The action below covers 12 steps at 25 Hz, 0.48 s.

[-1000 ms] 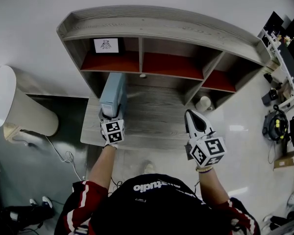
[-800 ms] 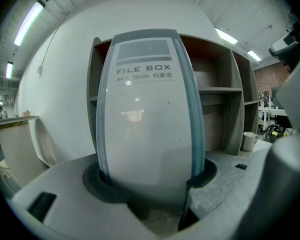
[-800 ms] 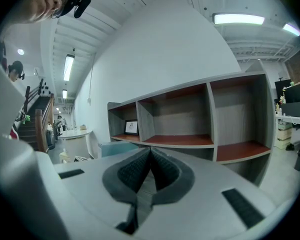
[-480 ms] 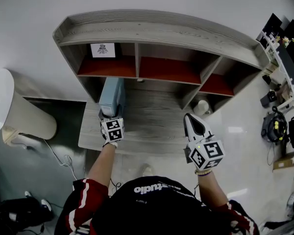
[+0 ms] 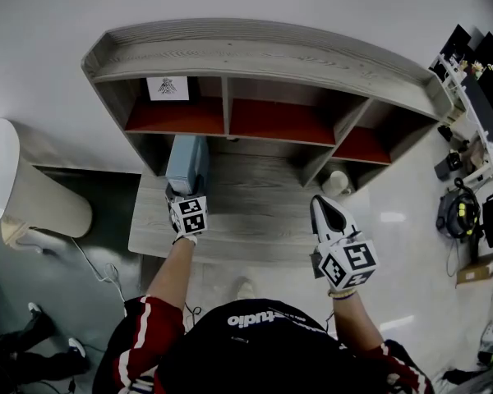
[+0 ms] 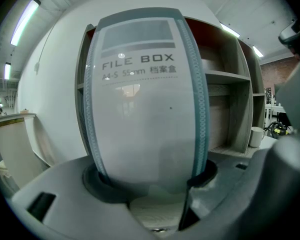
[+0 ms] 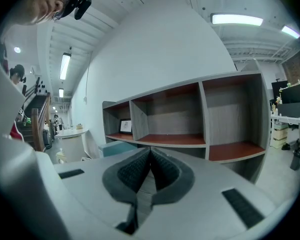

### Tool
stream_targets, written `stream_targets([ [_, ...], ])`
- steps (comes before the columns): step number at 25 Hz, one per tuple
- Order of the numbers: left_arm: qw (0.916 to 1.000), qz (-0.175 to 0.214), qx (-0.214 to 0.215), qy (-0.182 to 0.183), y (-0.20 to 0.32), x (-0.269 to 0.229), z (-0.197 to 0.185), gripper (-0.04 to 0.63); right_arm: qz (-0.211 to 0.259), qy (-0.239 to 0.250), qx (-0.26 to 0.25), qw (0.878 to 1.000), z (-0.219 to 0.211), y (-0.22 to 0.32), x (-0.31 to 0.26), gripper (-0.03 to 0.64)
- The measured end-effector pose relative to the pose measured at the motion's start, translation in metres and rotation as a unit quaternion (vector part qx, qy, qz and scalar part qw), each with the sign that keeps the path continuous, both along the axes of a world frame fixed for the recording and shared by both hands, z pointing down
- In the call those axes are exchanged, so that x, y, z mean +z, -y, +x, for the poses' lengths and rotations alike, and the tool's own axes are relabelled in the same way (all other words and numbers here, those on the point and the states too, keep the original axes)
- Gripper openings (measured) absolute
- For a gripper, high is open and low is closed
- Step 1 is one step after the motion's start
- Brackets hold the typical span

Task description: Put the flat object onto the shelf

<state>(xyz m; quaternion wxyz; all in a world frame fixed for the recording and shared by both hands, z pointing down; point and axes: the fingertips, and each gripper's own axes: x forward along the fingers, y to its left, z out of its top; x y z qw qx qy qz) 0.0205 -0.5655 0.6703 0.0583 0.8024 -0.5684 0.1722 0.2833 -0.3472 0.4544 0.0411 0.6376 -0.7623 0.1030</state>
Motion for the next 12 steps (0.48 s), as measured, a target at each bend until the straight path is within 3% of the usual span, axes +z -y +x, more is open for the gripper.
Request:
stream_targets([
  [12,1.0,-0.006,0.003,0.006,0.0055,0.0124,0.0055,0.292,-0.009,-0.006,0.007,1.0,0.0092,-0.0025,0.0059,-0.007],
])
